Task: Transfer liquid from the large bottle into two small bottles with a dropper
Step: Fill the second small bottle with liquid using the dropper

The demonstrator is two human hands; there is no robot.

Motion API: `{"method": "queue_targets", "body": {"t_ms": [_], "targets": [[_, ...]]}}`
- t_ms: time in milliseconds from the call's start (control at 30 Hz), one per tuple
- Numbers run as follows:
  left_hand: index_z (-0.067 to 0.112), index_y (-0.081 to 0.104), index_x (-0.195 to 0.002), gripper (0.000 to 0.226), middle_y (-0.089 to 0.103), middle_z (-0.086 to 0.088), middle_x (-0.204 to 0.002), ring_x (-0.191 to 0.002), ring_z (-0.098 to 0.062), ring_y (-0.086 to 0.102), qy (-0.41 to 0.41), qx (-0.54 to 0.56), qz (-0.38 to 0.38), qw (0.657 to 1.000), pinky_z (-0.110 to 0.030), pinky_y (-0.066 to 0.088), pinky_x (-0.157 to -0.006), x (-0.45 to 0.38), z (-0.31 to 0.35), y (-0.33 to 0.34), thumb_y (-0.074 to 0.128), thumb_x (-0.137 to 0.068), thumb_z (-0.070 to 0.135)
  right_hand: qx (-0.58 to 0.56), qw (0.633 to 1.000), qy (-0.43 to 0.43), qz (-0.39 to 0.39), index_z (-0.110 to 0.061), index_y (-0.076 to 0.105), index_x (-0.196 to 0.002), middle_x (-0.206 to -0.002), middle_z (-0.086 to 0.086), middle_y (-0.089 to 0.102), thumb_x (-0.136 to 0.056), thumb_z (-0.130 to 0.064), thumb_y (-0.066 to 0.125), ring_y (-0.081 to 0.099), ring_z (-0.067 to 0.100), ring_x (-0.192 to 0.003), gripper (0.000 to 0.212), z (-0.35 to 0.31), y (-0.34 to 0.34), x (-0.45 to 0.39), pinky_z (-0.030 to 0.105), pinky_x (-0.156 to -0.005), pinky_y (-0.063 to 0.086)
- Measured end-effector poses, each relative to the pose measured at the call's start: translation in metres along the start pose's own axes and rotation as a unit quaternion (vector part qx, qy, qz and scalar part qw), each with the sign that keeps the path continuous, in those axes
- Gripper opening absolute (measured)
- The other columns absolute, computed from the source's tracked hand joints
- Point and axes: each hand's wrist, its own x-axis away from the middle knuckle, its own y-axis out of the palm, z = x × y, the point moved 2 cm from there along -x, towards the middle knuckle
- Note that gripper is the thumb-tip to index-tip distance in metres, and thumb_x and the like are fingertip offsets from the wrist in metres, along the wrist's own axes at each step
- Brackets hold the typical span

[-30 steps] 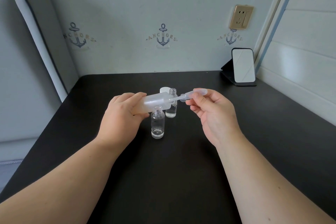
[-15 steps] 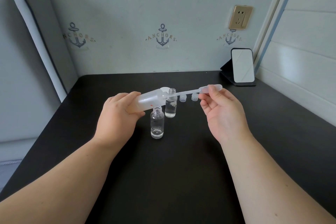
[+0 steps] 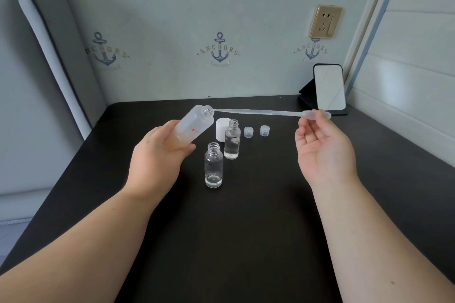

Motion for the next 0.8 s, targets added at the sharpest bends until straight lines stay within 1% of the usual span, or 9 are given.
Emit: {"method": "queue_targets", "body": {"t_ms": [67, 167, 267, 333, 433, 500, 600, 733, 800], "targets": [[0.046, 0.06, -0.106, 0.025, 0.063, 0.015, -0.091, -0.088, -0.004, 0.056, -0.015, 0.029, -0.006, 0.999, -0.026, 0.04, -0.069, -0.0001, -0.0005, 0.0008, 0.072, -0.087, 0.036, -0.017, 1.0, 0.005, 0.004, -0.008, 0.075, -0.087, -0.089, 0.004, 0.074, -0.097, -0.012, 0.065, 0.07, 0.014, -0.077, 0.015, 0.0001, -0.0005, -0.0006, 0.023, -0.071, 0.055], [0.045, 0.061, -0.102, 0.021, 0.064, 0.016, -0.087, -0.081, -0.006, 0.058, -0.022, 0.056, -0.009, 0.998, -0.032, 0.047, -0.067, 0.0005, -0.0006, 0.0014, 0.072, -0.087, 0.036, -0.022, 1.0, -0.001, -0.013, -0.015, 0.078, -0.067, -0.084, 0.002, 0.073, -0.097, -0.011, 0.064, 0.069, 0.013, -0.074, 0.034, 0.0001, -0.0013, -0.0014, 0.023, -0.071, 0.053], [0.047, 0.06, -0.097, 0.019, 0.067, 0.014, -0.087, -0.08, -0.014, 0.066, -0.037, 0.074, -0.011, 0.996, -0.041, 0.058, -0.074, 0.0005, -0.0023, 0.0012, 0.074, -0.087, 0.038, -0.015, 1.0, 0.002, -0.023, -0.014, 0.076, -0.066, -0.079, 0.0, 0.071, -0.097, -0.009, 0.062, 0.065, 0.012, -0.069, 0.034, 0.0001, -0.0003, -0.0005, 0.022, -0.067, 0.051], [0.054, 0.06, -0.092, 0.022, 0.069, 0.019, -0.09, -0.082, -0.008, 0.068, -0.042, 0.088, -0.01, 0.995, -0.034, 0.059, -0.072, 0.0, -0.0031, 0.0013, 0.074, -0.088, 0.038, -0.019, 1.0, 0.008, -0.015, -0.009, 0.072, -0.08, -0.077, 0.002, 0.069, -0.095, -0.009, 0.063, 0.062, 0.014, -0.065, 0.018, 0.0004, -0.0011, -0.0012, 0.022, -0.064, 0.05], [0.061, 0.058, -0.088, 0.029, 0.065, 0.036, -0.091, -0.085, 0.016, 0.062, -0.05, 0.102, -0.007, 0.993, -0.01, 0.048, -0.061, -0.0003, -0.0009, 0.0008, 0.076, -0.088, 0.038, -0.021, 1.0, 0.01, -0.008, -0.008, 0.067, -0.086, -0.075, 0.003, 0.067, -0.094, -0.009, 0.064, 0.06, 0.015, -0.063, 0.008, 0.0017, -0.0021, -0.0027, 0.022, -0.061, 0.049], [0.053, 0.059, -0.099, 0.024, 0.065, 0.038, -0.092, -0.087, 0.023, 0.058, -0.065, 0.105, -0.004, 0.992, -0.009, 0.045, -0.064, -0.001, -0.0027, 0.0015, 0.076, -0.088, 0.041, -0.018, 1.0, 0.01, -0.003, -0.008, 0.07, -0.08, -0.074, 0.004, 0.067, -0.093, -0.008, 0.064, 0.06, 0.015, -0.062, 0.015, 0.0024, -0.0025, -0.0035, 0.022, -0.061, 0.049], [0.04, 0.059, -0.118, 0.037, 0.065, 0.029, -0.096, -0.089, 0.017, 0.06, -0.081, 0.095, 0.0, 0.992, -0.013, 0.042, -0.069, -0.0024, -0.0049, 0.0029, 0.076, -0.086, 0.047, -0.01, 1.0, 0.009, -0.003, -0.009, 0.072, -0.074, -0.074, 0.004, 0.067, -0.093, -0.008, 0.064, 0.059, 0.014, -0.062, 0.021, 0.0021, -0.0018, -0.0027, 0.022, -0.062, 0.049], [0.04, 0.052, -0.118, 0.044, 0.058, 0.032, -0.097, -0.083, 0.023, 0.056, -0.085, 0.094, -0.006, 0.992, -0.007, 0.042, -0.061, -0.0017, -0.0017, 0.0025, 0.077, -0.083, 0.047, 0.003, 1.0, 0.011, -0.011, -0.011, 0.073, -0.068, -0.074, 0.002, 0.068, -0.093, -0.008, 0.063, 0.059, 0.013, -0.062, 0.027, 0.0024, -0.002, -0.0026, 0.022, -0.063, 0.048], [0.039, 0.054, -0.118, 0.043, 0.063, 0.029, -0.099, -0.088, 0.017, 0.059, -0.091, 0.123, -0.011, 0.988, -0.01, 0.043, -0.067, -0.0007, -0.0017, 0.0022, 0.077, -0.083, 0.049, 0.01, 1.0, 0.01, -0.013, -0.013, 0.075, -0.064, -0.074, 0.002, 0.067, -0.093, -0.009, 0.063, 0.059, 0.013, -0.063, 0.032, 0.0025, -0.0021, -0.0033, 0.022, -0.063, 0.048]]}}
